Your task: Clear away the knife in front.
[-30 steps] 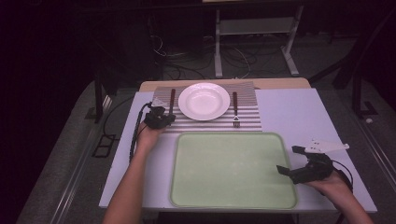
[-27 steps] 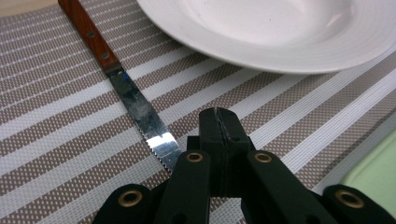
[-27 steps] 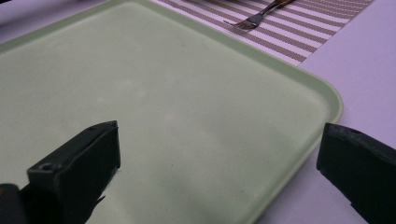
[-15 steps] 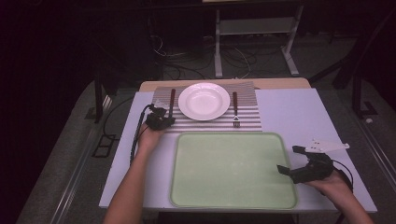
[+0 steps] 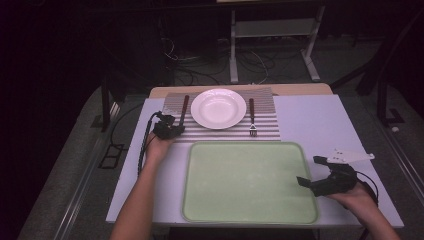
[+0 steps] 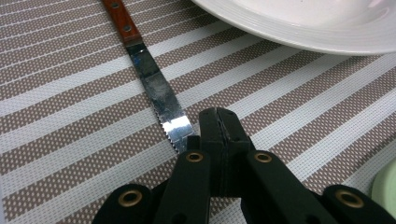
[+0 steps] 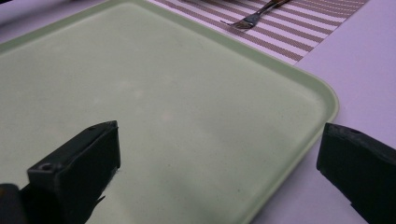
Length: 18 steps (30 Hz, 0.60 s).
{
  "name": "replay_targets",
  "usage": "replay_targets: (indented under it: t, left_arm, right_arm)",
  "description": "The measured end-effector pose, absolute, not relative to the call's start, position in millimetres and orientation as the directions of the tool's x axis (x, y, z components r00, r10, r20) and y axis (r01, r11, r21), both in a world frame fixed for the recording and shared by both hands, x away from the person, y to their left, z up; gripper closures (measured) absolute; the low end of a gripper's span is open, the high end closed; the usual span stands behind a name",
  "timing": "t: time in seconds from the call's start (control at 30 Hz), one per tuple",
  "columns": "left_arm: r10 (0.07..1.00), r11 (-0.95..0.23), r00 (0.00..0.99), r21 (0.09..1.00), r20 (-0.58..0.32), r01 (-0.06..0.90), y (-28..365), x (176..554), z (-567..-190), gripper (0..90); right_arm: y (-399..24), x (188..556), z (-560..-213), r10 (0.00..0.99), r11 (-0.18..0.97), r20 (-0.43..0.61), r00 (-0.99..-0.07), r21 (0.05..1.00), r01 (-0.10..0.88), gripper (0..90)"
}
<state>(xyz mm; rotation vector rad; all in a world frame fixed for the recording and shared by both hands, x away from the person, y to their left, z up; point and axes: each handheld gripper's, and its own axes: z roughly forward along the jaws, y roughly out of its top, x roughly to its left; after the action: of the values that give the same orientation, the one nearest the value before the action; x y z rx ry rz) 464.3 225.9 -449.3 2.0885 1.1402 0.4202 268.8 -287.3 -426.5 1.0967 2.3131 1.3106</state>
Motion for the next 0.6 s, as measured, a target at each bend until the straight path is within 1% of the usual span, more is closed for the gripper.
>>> replay_targets:
  t: [0.2,0.6]
  left_arm:
    - [0.841,-0.347,0.539,0.716,-0.048,0.605,235,464,-449,89.5]
    - [0.877,-0.286,0.475,0.723,-0.067,0.629,260,464,-449,89.5]
  right_arm:
    - [-288,269,-426,0.722,0.306,0.131,-0.679,0.820,0.483,0.0]
    - [-288,269,-426,0.724,0.307,0.129,-0.678,0.820,0.484,0.0]
